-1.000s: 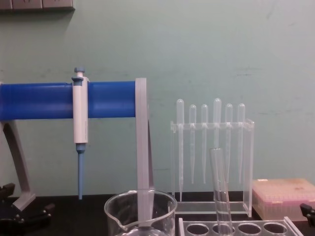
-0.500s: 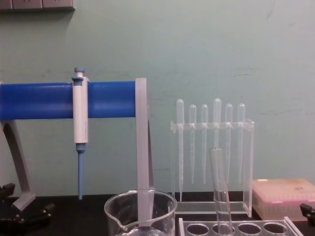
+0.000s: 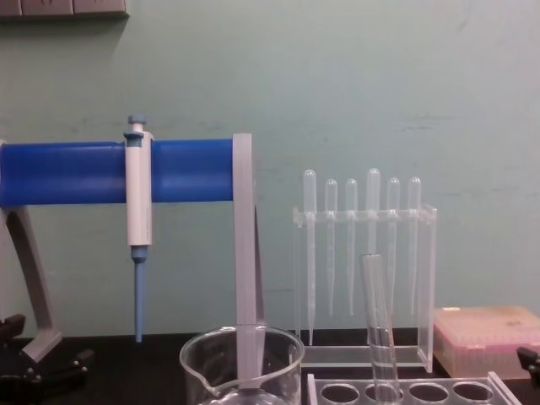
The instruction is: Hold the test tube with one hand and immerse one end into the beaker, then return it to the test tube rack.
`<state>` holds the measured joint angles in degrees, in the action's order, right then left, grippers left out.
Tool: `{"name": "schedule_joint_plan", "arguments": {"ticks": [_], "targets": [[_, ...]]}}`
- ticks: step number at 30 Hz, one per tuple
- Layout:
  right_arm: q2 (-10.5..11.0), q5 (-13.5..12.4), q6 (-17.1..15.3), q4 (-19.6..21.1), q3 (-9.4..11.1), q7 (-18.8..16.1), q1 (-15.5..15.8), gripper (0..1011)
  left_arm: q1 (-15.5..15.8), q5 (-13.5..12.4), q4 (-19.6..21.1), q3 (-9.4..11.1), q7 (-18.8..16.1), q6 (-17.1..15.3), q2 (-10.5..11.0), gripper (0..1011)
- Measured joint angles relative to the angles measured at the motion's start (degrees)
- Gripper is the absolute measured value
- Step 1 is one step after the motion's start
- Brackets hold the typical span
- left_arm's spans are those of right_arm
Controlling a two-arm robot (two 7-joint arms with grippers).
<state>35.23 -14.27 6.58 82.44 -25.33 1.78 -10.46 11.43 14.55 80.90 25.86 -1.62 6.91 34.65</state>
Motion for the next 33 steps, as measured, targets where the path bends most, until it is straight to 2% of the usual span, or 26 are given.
{"name": "schedule_joint_plan", "arguments": {"ticks": [5, 8, 13, 16, 18, 21, 23, 24, 25, 28, 33], "targets": [[2.4, 2.3, -2.0, 5.2, 1.2, 1.9, 3.6, 1002, 0.0, 0.0, 0.0, 0.0, 0.0, 0.0, 0.0, 1000], [4.6, 3.0, -3.7, 10.6, 2.8, 3.0, 7.5, 1002, 0.0, 0.0, 0.0, 0.0, 0.0, 0.0, 0.0, 1000], [6.8, 2.3, -4.8, 16.8, 4.4, 2.5, 11.6, 1002, 0.0, 0.0, 0.0, 0.0, 0.0, 0.0, 0.0, 1000], [7.1, -0.1, -4.6, 19.2, 4.7, -0.8, 12.4, 1002, 0.0, 0.0, 0.0, 0.0, 0.0, 0.0, 0.0, 1000], [7.0, -1.7, -4.4, 19.6, 4.7, -2.9, 12.3, 1002, 0.0, 0.0, 0.0, 0.0, 0.0, 0.0, 0.0, 1000], [5.3, -6.8, -4.2, 19.4, 4.4, -9.1, 10.7, 1002, 0.0, 0.0, 0.0, 0.0, 0.0, 0.0, 0.0, 1000], [4.5, -8.6, -4.3, 18.8, 4.1, -11.4, 9.7, 1002, 0.0, 0.0, 0.0, 0.0, 0.0, 0.0, 0.0, 1000], [3.6, -10.3, -4.7, 18.1, 3.7, -13.8, 8.6, 1002, 0.0, 0.0, 0.0, 0.0, 0.0, 0.0, 0.0, 1000], [3.6, -10.3, -4.7, 18.1, 3.7, -13.8, 8.6, 1002, 0.0, 0.0, 0.0, 0.0, 0.0, 0.0, 0.0, 1000], [1.2, -13.9, -6.5, 15.8, 2.8, -19.0, 5.4, 1002, 0.0, 0.0, 0.0, 0.0, 0.0, 0.0, 0.0, 1000], [-1.5, -17.1, -9.9, 12.7, 1.6, -24.3, 1.4, 1002, 0.0, 0.0, 0.0, 0.0, 0.0, 0.0, 0.0, 1000]]}}
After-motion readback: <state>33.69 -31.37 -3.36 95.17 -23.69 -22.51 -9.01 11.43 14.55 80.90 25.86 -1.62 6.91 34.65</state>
